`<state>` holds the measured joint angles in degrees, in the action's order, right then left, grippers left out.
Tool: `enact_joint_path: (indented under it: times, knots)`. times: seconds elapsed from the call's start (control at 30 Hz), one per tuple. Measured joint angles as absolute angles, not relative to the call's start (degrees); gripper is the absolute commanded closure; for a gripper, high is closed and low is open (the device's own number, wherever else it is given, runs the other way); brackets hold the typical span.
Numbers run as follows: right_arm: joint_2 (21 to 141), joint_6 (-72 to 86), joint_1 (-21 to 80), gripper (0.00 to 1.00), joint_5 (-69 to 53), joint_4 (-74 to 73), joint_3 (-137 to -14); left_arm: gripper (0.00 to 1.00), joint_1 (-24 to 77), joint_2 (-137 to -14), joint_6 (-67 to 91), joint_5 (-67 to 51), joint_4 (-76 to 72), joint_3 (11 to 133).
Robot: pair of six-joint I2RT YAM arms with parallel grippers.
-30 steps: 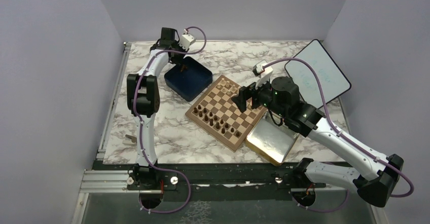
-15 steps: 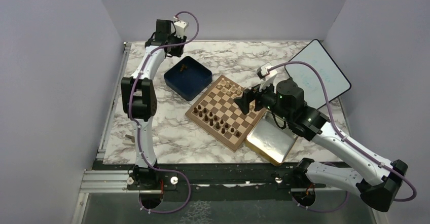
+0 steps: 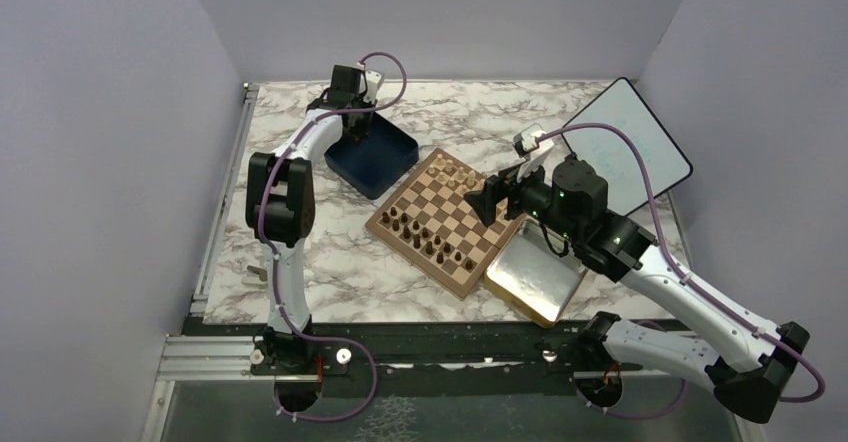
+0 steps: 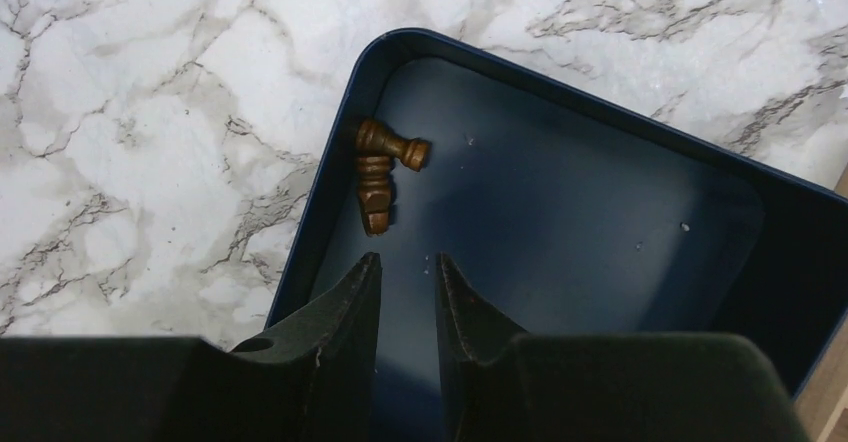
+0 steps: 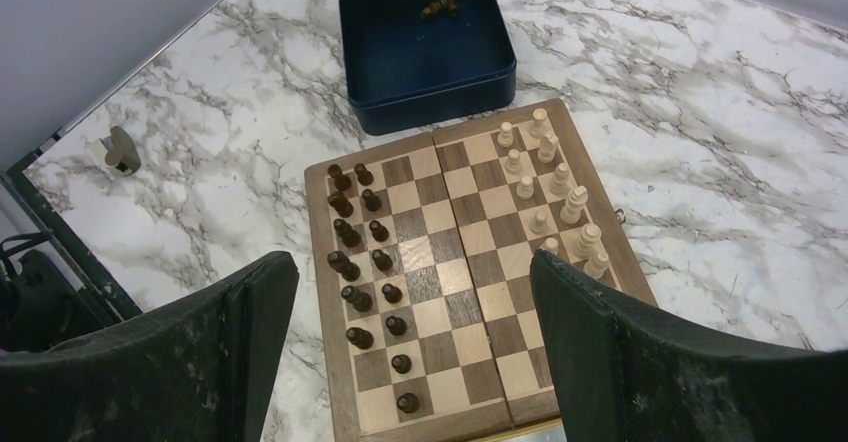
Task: Set up the chess pieces on the board
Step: Pick up the chess piece from the storage box.
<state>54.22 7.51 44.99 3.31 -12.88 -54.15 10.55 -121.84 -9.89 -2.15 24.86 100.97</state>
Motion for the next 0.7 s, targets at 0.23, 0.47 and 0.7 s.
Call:
enact_joint_path:
  times: [0.23,0.47,0.7]
  knots:
    - [54.68,7.53,44.99,0.10,3.31,-12.91,-54.15,0.73,10.59,-121.84,-9.50,0.97,21.23,97.97]
    - [54.70,7.79,44.99,0.10,3.31,-12.91,-54.15,0.70,10.52,-121.93,-9.37,1.91,18.17,97.17]
    - [54.74,8.08,44.99,0.10,3.31,-12.91,-54.15,0.70,10.52,-122.61,-9.41,2.24,16.97,97.17]
